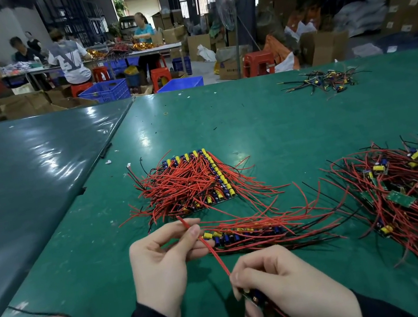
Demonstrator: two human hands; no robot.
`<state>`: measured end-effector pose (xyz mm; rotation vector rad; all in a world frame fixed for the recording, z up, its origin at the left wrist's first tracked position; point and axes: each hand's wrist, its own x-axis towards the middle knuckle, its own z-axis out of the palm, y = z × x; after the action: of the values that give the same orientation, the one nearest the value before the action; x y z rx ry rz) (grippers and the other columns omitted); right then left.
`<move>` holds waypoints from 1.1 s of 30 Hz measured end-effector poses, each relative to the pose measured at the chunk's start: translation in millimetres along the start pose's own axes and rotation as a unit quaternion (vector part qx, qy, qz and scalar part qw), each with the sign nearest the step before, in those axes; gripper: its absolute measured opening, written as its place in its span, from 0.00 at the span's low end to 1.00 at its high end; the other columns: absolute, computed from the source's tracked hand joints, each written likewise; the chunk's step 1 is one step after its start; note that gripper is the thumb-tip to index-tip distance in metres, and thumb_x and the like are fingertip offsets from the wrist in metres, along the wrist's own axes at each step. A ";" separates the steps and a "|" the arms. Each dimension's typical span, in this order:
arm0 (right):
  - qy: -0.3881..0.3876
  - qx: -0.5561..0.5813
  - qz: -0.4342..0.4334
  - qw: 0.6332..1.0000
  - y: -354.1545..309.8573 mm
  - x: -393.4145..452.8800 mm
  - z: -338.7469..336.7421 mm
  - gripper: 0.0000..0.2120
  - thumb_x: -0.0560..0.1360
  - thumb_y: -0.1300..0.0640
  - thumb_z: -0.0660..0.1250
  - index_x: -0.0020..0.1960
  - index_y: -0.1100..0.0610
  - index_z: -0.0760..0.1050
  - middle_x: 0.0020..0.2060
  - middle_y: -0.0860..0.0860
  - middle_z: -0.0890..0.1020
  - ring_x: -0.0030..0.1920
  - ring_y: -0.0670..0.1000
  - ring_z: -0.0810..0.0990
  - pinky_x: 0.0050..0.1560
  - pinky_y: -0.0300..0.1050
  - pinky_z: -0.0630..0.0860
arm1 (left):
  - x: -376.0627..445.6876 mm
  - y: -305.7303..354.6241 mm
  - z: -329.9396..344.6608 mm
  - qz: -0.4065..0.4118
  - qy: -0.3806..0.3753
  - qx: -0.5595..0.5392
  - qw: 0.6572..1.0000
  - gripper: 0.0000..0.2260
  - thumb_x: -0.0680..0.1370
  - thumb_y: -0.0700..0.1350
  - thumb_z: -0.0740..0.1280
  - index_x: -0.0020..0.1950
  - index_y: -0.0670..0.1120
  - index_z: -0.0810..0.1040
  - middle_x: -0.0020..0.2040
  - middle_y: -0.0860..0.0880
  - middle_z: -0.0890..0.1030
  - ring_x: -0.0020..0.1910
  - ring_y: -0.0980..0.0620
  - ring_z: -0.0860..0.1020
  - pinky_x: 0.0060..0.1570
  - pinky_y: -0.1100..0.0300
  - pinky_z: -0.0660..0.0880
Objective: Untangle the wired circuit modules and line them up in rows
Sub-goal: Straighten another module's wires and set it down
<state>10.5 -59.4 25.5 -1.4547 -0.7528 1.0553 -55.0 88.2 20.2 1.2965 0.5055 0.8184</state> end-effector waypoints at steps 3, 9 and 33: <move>0.002 -0.021 0.002 1.000 0.0 -1.4 3.4 0.15 0.78 0.63 0.61 0.34 0.55 0.75 0.22 0.52 0.77 0.25 0.48 0.77 0.25 0.33 0.68 | -1.7 0.9 1.0 0.020 0.001 0.012 1.000 0.08 0.70 0.28 0.68 0.39 0.40 0.82 0.28 0.44 0.81 0.25 0.49 0.80 0.26 0.65 0.75; -0.007 -0.024 -0.002 1.000 -3.2 -4.1 2.4 0.14 0.78 0.63 0.60 0.35 0.56 0.75 0.22 0.52 0.78 0.25 0.47 0.77 0.26 0.32 0.68 | 2.5 0.7 -3.3 0.024 0.050 -0.002 0.998 0.08 0.71 0.29 0.68 0.39 0.40 0.82 0.28 0.43 0.80 0.24 0.49 0.79 0.24 0.65 0.75; 0.267 0.342 -0.080 0.897 -14.1 5.0 -18.3 0.04 0.65 0.56 0.69 0.38 0.54 0.82 0.27 0.53 0.76 0.24 0.46 0.75 0.21 0.33 0.69 | -13.0 -3.7 4.5 -0.244 -0.282 0.015 0.928 0.08 0.73 0.40 0.68 0.49 0.38 0.81 0.33 0.39 0.80 0.28 0.48 0.79 0.26 0.62 0.75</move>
<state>30.6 -60.0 37.8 -0.9662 -0.0695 0.6384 -58.9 75.2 16.2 1.2859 0.3496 0.0094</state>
